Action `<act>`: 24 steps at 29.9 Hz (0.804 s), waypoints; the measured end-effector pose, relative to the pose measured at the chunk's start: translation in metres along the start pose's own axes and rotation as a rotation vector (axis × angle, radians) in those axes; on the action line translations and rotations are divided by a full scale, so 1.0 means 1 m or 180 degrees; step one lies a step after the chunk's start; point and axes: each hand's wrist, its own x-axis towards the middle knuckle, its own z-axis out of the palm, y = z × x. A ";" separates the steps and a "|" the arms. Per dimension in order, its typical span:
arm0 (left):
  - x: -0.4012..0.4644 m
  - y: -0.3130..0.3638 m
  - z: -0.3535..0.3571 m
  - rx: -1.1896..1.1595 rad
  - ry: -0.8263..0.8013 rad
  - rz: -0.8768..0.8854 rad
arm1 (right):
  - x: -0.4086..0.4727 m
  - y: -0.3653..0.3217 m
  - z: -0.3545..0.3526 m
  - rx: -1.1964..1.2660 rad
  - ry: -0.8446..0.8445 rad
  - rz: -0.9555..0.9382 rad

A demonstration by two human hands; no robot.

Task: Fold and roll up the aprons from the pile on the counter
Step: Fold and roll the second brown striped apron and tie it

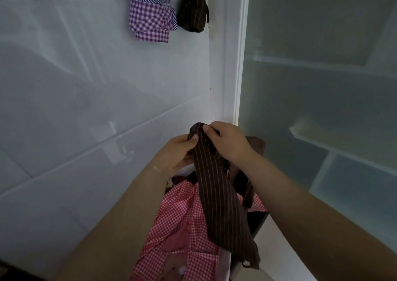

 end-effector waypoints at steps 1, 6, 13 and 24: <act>0.001 0.002 0.000 -0.0250 -0.0049 -0.0014 | 0.000 -0.002 -0.003 0.0011 -0.0005 -0.0054; 0.008 0.015 0.008 0.0284 0.0312 0.0512 | -0.001 -0.003 -0.013 0.0058 0.0073 -0.0342; 0.008 0.030 0.001 0.1265 0.0300 0.1193 | -0.004 0.003 -0.027 0.0132 -0.0313 -0.0186; 0.002 0.029 0.000 0.1219 0.0365 0.0951 | -0.010 0.007 -0.023 -0.0066 -0.0687 0.0055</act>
